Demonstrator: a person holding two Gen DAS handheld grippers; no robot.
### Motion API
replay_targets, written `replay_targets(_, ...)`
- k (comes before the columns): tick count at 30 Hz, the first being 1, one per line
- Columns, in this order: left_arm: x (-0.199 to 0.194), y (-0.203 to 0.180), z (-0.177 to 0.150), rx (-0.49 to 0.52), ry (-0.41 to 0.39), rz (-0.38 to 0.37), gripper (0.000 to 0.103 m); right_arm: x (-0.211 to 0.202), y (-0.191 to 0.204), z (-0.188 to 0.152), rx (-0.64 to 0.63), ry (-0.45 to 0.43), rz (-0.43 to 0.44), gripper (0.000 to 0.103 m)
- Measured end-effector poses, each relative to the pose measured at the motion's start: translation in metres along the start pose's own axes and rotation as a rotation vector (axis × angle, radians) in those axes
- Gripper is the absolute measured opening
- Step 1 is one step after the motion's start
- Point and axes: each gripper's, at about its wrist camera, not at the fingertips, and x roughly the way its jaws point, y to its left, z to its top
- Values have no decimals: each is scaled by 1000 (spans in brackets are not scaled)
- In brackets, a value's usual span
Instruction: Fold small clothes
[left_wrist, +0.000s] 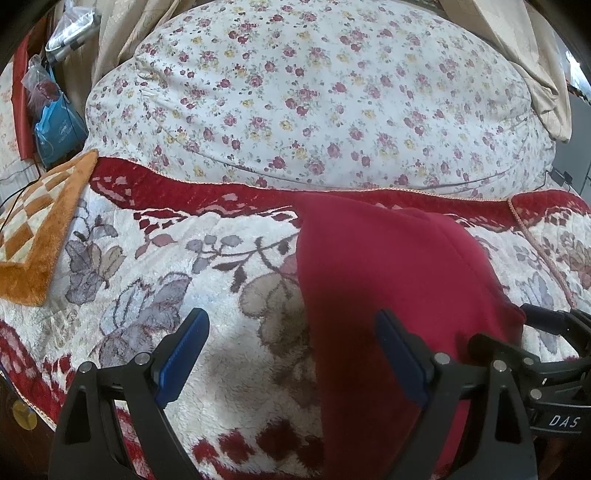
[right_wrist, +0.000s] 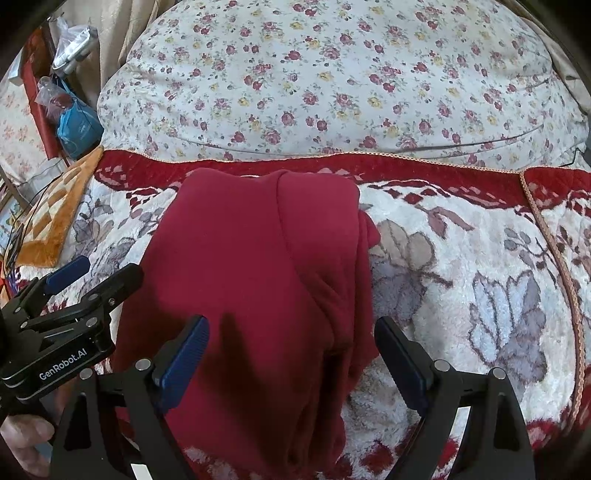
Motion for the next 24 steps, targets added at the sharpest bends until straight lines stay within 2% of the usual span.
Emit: replay_targets(24, 2, -2, -1, 4, 4, 5, 90, 0, 0, 1, 3, -1, 3, 94)
